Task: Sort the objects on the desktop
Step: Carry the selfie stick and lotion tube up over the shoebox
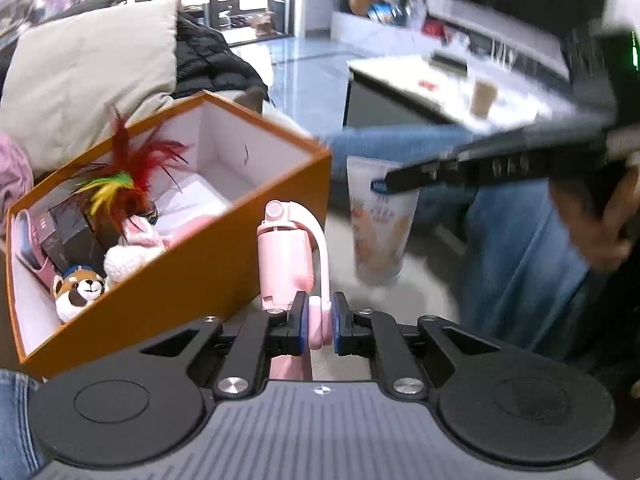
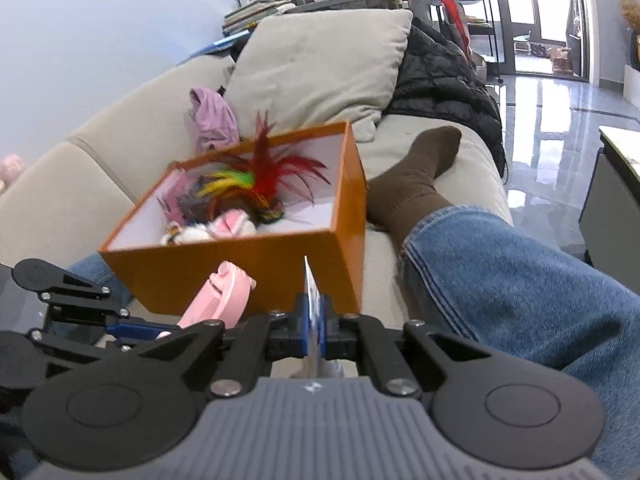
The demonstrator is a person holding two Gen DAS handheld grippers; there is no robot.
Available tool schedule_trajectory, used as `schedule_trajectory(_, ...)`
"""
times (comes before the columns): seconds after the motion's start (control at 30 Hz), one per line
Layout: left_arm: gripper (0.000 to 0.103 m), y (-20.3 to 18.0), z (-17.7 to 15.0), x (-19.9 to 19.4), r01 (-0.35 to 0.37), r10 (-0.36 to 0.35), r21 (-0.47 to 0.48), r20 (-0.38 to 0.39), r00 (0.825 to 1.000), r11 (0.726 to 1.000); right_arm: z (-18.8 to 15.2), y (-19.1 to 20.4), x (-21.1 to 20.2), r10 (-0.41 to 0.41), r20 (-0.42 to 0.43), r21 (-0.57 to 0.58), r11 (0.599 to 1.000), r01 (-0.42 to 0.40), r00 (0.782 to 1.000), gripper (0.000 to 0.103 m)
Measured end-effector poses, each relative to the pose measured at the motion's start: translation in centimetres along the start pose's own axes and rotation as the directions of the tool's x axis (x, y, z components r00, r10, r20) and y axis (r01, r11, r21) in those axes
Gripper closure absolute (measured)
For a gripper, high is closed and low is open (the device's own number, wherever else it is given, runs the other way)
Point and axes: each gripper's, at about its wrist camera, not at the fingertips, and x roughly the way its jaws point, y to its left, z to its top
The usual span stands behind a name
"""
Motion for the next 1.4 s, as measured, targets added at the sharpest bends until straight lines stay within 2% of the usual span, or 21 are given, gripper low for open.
schedule_trajectory(0.1,0.090,0.5,1.7,-2.3,0.040,-0.037,-0.056,0.052,0.998,0.998,1.9,0.2,-1.6,0.035,0.040,0.003,0.999,-0.035,0.999,0.099)
schedule_trajectory(0.3,0.090,2.2,6.2,-5.4,0.034,-0.013,-0.148,0.143,0.990,0.988,6.8,1.7,-4.7,0.091,0.166,-0.072,0.994,-0.079,0.982,0.099)
schedule_trajectory(0.47,0.090,5.3,9.9,-5.3,0.059,0.007,-0.285,0.227,0.974,0.957,10.1,3.4,-3.9,0.061,0.253,-0.155,0.988,-0.021,0.966,0.099)
schedule_trajectory(0.6,0.090,8.6,11.8,-2.0,0.120,-0.009,-0.420,0.257,0.966,0.900,11.4,3.1,-1.6,0.020,0.276,-0.145,0.989,0.021,0.961,0.099)
schedule_trajectory(0.73,0.091,11.7,12.2,3.3,0.159,-0.025,-0.544,0.245,0.969,0.824,12.0,2.5,0.2,-0.016,0.311,-0.135,0.989,0.060,0.950,0.099)
schedule_trajectory(0.9,0.091,14.6,11.3,10.1,0.161,-0.047,-0.660,0.187,0.981,0.733,12.6,1.4,2.8,-0.023,0.296,-0.129,0.990,0.063,0.955,0.099)
schedule_trajectory(1.1,0.093,16.6,9.5,15.6,0.164,-0.093,-0.768,0.135,0.986,0.619,13.0,0.5,5.0,-0.020,0.287,-0.120,0.991,0.057,0.958,0.099)
schedule_trajectory(1.13,0.094,16.7,9.4,16.3,0.157,-0.096,-0.779,0.124,0.988,0.607,13.0,0.4,5.2,-0.021,0.285,-0.121,0.991,0.058,0.958,0.099)
schedule_trajectory(1.23,0.094,16.7,9.2,17.6,0.120,-0.087,-0.780,0.084,0.993,0.615,13.0,0.3,6.0,-0.027,0.280,-0.124,0.990,0.064,0.960,0.099)
schedule_trajectory(1.4,0.093,17.5,8.3,19.5,0.096,-0.150,-0.825,0.014,0.989,0.556,12.8,0.2,6.6,-0.028,0.270,-0.129,0.989,0.065,0.962,0.099)
